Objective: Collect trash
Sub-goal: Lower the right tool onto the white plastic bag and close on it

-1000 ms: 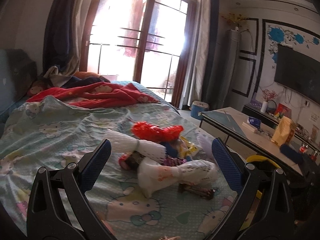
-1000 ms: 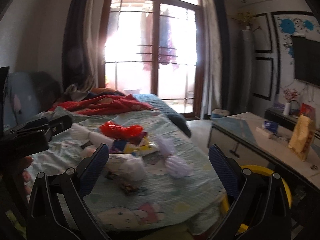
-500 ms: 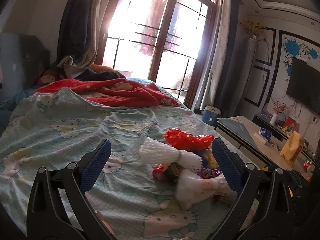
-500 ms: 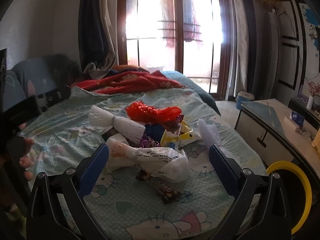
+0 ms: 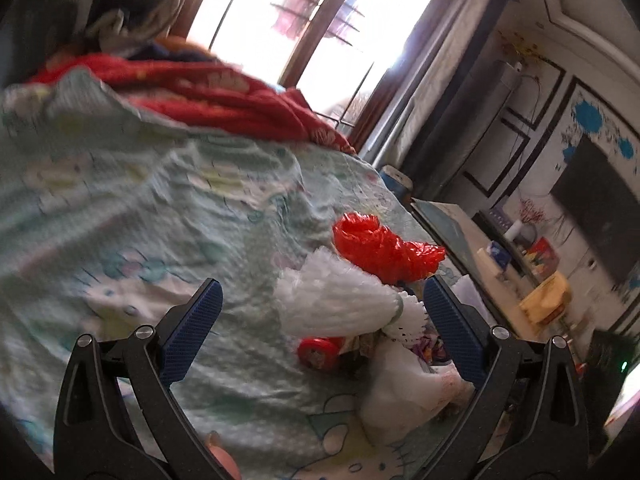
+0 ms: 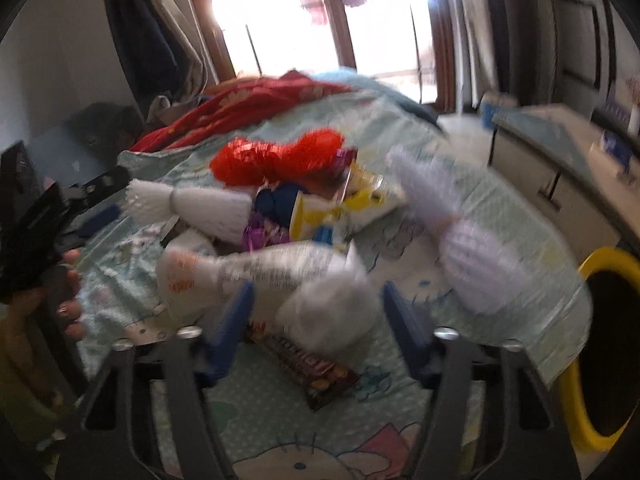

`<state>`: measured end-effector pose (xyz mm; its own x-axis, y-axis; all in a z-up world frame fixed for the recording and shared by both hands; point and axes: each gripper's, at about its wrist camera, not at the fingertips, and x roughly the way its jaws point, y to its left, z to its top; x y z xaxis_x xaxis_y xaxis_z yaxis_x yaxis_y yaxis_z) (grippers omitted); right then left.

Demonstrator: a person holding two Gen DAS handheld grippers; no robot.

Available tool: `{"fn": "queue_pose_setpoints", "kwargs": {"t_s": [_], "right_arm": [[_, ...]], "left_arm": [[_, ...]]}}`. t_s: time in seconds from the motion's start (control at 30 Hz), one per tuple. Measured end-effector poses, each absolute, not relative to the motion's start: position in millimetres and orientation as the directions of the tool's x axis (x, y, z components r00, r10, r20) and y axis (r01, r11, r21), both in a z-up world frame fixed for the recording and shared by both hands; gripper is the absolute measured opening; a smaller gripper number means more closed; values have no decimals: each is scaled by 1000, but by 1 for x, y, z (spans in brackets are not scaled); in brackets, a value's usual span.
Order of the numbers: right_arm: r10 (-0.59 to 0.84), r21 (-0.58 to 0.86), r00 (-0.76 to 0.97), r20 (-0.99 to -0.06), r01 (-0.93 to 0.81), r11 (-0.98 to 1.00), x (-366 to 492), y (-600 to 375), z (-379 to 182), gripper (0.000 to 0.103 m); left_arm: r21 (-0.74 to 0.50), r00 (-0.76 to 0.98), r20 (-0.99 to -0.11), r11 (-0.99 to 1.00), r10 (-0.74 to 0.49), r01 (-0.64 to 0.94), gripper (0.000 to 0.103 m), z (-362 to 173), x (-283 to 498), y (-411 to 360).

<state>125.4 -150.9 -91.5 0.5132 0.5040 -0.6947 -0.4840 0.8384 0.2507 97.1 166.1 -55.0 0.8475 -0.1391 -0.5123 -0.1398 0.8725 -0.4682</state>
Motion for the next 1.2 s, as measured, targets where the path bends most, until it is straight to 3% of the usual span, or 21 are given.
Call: {"fn": "queue_pose_setpoints", "kwargs": {"t_s": [0.03,0.13,0.27,0.4,0.5,0.67,1.2], "right_arm": [[505,248,512,-694,-489,836,124,-151,-92,44],[506,240,516,-691,-497,834,121,-152,-92,38],[510,246,528,-679,-491,836,118,-157,-89,34],[514,244,556,-653,-489,838,116,-162,-80,33],[524,246,577,-626,-492,835,112,-165,-71,32],[534,242,604,-592,-499,832,106,-168,-55,32],[527,254,689,-498,-465,848,87,-213,-16,31]], "left_arm": [[-484,847,-510,864,-149,-139,87,-58,99,166],[-503,844,-510,854,-168,-134,73,-61,101,166],[-503,854,-491,856,-170,-119,55,-58,100,165],[-509,861,-477,854,-176,-107,27,-53,98,166],[-513,865,-463,854,-192,-85,17,-49,96,167],[-492,881,-428,869,-202,-40,12,-31,86,160],[-403,928,-324,914,-182,38,10,44,60,115]]}}
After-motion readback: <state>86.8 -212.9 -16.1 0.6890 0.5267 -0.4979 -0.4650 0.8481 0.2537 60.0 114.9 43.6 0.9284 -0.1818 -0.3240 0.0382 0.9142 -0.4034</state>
